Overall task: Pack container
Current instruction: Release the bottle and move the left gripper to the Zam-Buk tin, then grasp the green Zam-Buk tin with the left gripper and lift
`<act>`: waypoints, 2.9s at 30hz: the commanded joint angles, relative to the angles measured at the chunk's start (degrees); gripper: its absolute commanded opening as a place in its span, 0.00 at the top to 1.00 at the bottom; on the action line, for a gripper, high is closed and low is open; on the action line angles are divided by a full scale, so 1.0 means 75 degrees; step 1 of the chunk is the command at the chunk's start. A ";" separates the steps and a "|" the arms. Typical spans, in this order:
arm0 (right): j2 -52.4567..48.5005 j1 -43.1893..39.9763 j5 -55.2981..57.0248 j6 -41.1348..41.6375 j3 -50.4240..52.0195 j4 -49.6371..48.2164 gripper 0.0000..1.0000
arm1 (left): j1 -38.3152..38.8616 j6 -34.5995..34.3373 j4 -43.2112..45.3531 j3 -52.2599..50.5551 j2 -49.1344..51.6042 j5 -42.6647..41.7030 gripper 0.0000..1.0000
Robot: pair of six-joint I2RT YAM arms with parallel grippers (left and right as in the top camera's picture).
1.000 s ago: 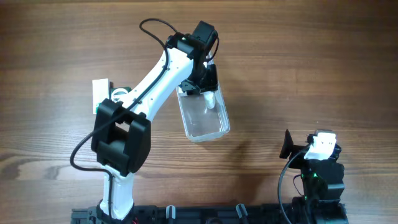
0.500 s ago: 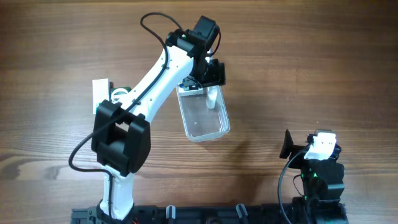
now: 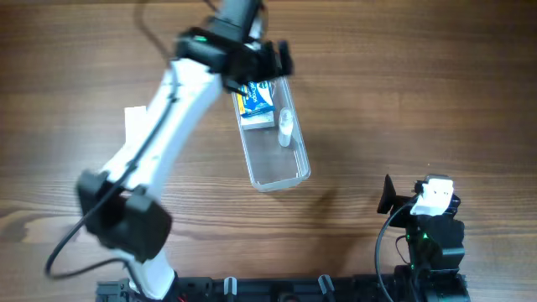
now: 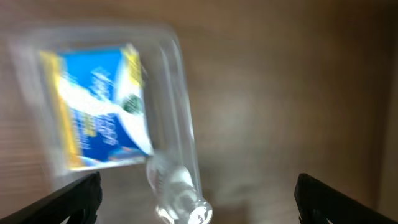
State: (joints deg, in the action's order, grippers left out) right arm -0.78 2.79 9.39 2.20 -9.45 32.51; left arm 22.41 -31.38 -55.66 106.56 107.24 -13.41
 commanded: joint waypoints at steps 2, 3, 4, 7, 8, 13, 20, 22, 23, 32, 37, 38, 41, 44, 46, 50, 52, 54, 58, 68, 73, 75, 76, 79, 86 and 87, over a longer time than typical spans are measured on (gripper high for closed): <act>0.0050 -0.0032 -0.0067 0.0122 0.0035 -0.0017 0.00 | -0.1000 -0.0341 -0.0105 0.0157 -0.0979 0.0323 0.00; 0.0047 -0.0032 -0.0067 0.0122 0.0035 -0.0017 0.00 | -0.1148 -0.0358 -0.0198 0.0157 -0.1052 0.0583 0.00; 0.0047 -0.0032 -0.0067 0.0119 0.0035 -0.0020 0.00 | -0.1300 -0.0682 -0.0411 0.0157 -0.1096 0.1020 0.00; 0.0047 -0.0032 -0.0067 0.0122 0.0035 -0.0017 0.00 | -0.1597 -0.2413 -0.1384 0.0157 -0.1128 0.2154 0.00; 0.0050 -0.0032 -0.0067 0.0122 0.0035 -0.0017 0.00 | -0.1661 -0.3165 -0.1696 0.0157 -0.1128 0.2422 0.00; 0.0047 -0.0032 -0.0067 0.0119 0.0035 -0.0017 0.00 | -0.1734 -0.4712 -0.2157 0.0119 -0.1128 0.3209 0.00; 0.0047 -0.0032 -0.0067 0.0122 0.0035 -0.0017 0.00 | -0.2226 -0.4756 -0.1839 -0.0058 -0.1128 0.3095 0.00; 0.0047 -0.0032 -0.0067 0.0122 0.0035 -0.0017 0.00 | -0.2285 -0.5406 -0.1635 -0.0504 -0.1128 0.3386 0.00; 0.0047 -0.0032 -0.0067 0.0122 0.0035 -0.0017 0.00 | -0.2285 -0.5896 -0.1451 -0.0883 -0.1128 0.3485 0.00; 0.0047 -0.0032 -0.0067 0.0119 0.0035 -0.0020 0.00 | -0.2375 -0.8413 -0.0650 -0.2938 -0.1125 0.3450 0.00; 0.0047 -0.0032 -0.0067 0.0122 0.0035 -0.0017 0.00 | -0.2433 -0.8883 -0.0023 -0.3832 -0.1125 0.3206 0.00; 0.0047 -0.0032 -0.0067 0.0122 0.0035 -0.0017 0.00 | -0.2483 -0.8886 0.0143 -0.4004 -0.1128 0.3092 0.00; 0.0047 -0.0032 -0.0067 0.0122 0.0035 -0.0017 0.00 | -0.2739 -0.8880 0.0670 -0.4473 -0.1128 0.2739 0.00; 0.0047 -0.0032 -0.0067 0.0122 0.0035 -0.0017 0.00 | -0.3031 -0.8690 0.0790 -0.4581 -0.1064 0.2468 0.00; 0.0047 -0.0032 -0.0067 0.0122 0.0035 -0.0017 0.00 | -0.3220 -0.8361 0.0796 -0.4581 -0.0976 0.2299 0.00; 0.0047 -0.0032 -0.0067 0.0122 0.0035 -0.0017 0.00 | -0.3535 -0.7673 0.0799 -0.4581 -0.0810 0.1877 0.00; 0.0047 -0.0032 -0.0067 0.0119 0.0035 -0.0017 0.00 | -0.3631 -0.7606 0.0784 -0.4581 -0.0688 0.1699 0.00; 0.0050 -0.0032 -0.0067 0.0119 0.0035 -0.0017 0.00 | -0.3663 -0.7609 0.0801 -0.4581 -0.0493 0.1545 0.00; 0.0050 -0.0032 -0.0067 0.0119 0.0035 -0.0017 0.00 | -0.3701 -0.7589 0.0807 -0.4581 -0.0087 0.1297 0.00; 0.0047 -0.0032 -0.0067 0.0122 0.0035 -0.0017 0.00 | -0.3943 -0.7207 0.1116 -0.4578 0.0358 0.0956 0.01; 0.0050 -0.0032 -0.0067 0.0119 0.0035 -0.0020 0.00 | -0.3963 -0.7210 0.1285 -0.4575 0.0632 0.0866 0.00; 0.0050 -0.0032 -0.0067 0.0122 0.0035 -0.0017 0.00 | -0.3963 -0.7216 0.1364 -0.4564 0.0729 0.0845 0.00; 0.0047 -0.0032 -0.0067 0.0119 0.0035 -0.0017 0.00 | -0.3963 -0.7213 0.1437 -0.4564 0.0761 0.0816 0.01; 0.0047 -0.0032 -0.0067 0.0122 0.0035 -0.0017 0.00 | -0.3966 -0.7216 0.1580 -0.4564 0.0775 0.0819 0.00; 0.0047 -0.0032 -0.0067 0.0122 0.0035 -0.0017 0.00 | -0.4103 -0.7219 0.1597 -0.4564 0.0810 0.0726 0.02; 0.0047 -0.0032 -0.0067 0.0119 0.0035 -0.0017 0.00 | -0.4130 -0.7219 0.1597 -0.4564 0.0810 0.0702 0.04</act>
State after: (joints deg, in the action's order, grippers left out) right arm -0.78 2.79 9.39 2.37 -9.45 32.53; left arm -7.57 -86.19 -43.64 72.53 112.31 -7.31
